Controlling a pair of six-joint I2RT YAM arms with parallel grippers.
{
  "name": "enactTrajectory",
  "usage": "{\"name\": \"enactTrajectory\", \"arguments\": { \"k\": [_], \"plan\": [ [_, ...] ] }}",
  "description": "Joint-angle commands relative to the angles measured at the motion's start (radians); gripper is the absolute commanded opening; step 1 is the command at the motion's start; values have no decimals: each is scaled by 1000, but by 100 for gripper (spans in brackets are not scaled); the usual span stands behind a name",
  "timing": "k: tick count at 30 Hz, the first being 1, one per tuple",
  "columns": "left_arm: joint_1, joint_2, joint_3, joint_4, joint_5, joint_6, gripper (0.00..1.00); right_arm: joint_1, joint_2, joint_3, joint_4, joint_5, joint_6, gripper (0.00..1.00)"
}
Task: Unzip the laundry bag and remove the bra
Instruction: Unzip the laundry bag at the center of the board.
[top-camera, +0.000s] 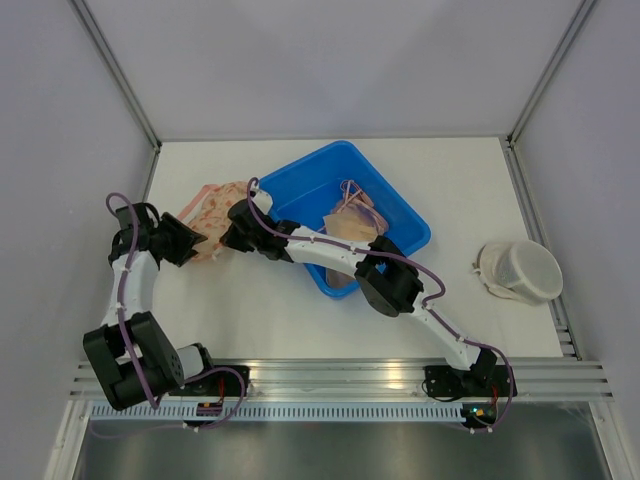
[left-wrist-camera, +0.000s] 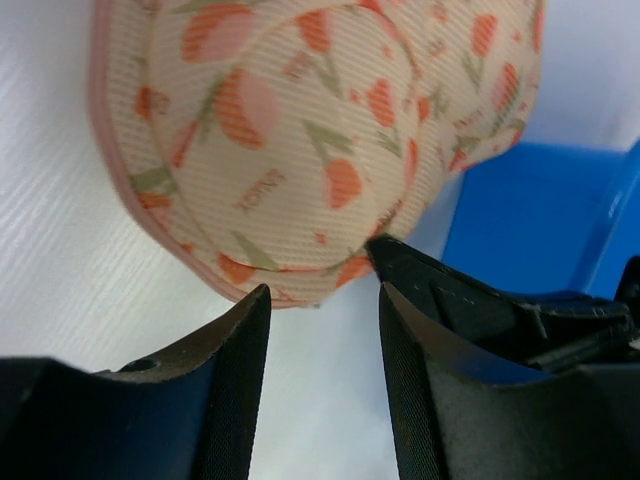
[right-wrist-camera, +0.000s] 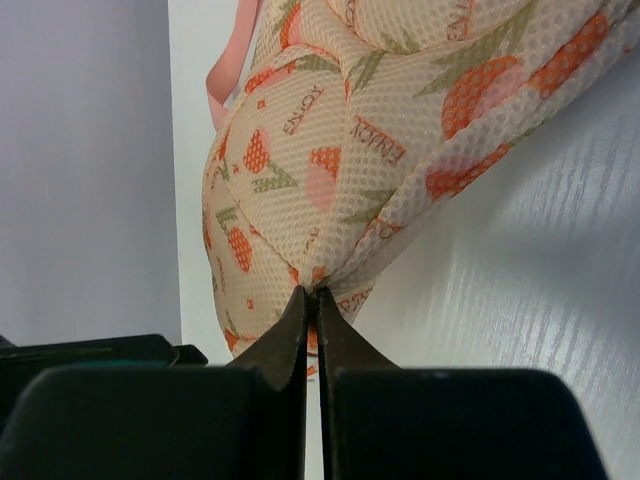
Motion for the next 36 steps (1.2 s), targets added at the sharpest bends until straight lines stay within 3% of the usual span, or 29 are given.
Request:
{"name": "enactTrajectory", "arguments": {
  "k": [1, 36],
  "plan": [
    [-41, -75, -9, 8, -65, 53, 53, 6, -8, 65, 24, -13, -20, 0],
    [-92, -41, -161, 171, 58, -13, 39, -18, -53, 50, 10, -62, -25, 0]
  ]
}}
